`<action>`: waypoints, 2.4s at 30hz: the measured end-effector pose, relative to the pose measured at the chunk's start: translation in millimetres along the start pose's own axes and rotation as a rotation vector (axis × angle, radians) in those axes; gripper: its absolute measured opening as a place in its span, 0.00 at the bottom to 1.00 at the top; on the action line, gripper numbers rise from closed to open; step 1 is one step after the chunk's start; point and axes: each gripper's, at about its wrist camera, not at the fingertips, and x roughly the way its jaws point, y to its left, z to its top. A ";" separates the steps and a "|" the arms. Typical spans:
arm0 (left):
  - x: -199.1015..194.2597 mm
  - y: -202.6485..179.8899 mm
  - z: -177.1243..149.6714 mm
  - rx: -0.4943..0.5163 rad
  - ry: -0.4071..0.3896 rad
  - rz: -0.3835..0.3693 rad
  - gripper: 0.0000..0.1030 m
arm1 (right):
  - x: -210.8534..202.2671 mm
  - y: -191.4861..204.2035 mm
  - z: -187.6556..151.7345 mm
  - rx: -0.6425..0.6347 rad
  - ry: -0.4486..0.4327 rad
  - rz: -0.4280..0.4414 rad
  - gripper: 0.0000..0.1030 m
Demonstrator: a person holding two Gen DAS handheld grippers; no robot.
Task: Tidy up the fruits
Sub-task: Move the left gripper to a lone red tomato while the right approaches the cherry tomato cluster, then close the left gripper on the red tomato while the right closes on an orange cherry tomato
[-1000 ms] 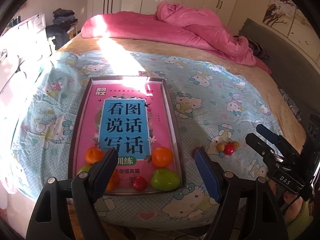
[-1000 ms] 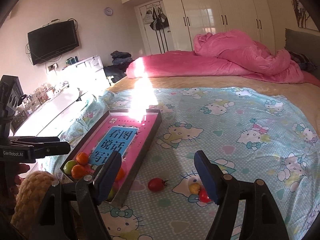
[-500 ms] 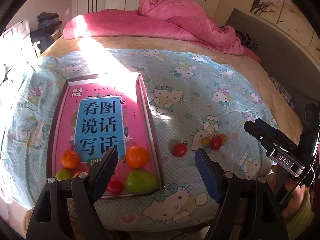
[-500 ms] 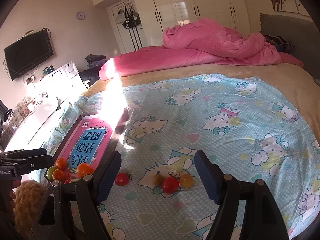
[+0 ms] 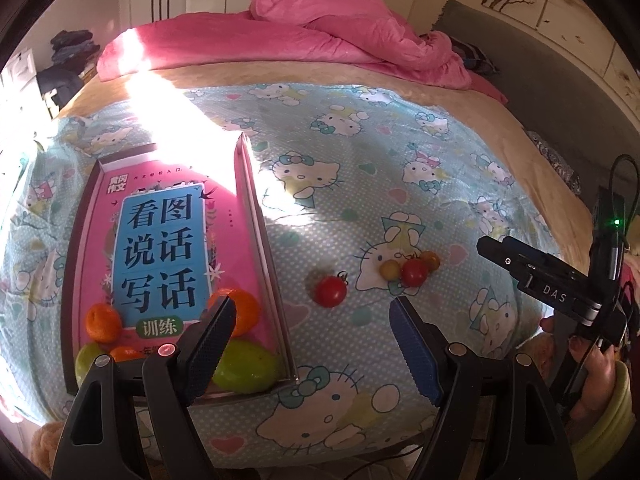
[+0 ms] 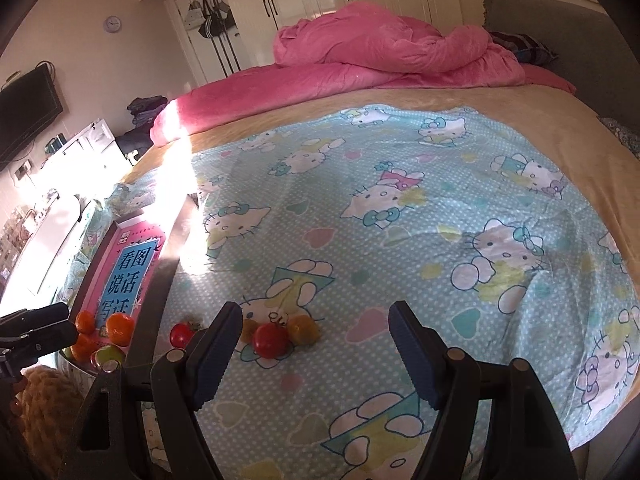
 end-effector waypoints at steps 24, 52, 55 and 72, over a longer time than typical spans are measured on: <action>42.6 -16.0 -15.0 0.072 0.076 -0.011 0.78 | 42.2 0.0 -14.2 0.002 0.152 -0.002 0.51; 88.1 -17.3 1.7 0.108 0.091 0.033 0.78 | 87.1 14.8 -12.8 -0.038 0.223 0.025 0.31; 91.4 -16.6 3.7 0.108 0.092 0.039 0.78 | 92.7 19.9 -13.7 -0.053 0.233 0.023 0.31; 94.9 -37.1 10.8 0.179 0.102 0.041 0.69 | 92.8 18.7 -11.6 -0.036 0.227 0.033 0.25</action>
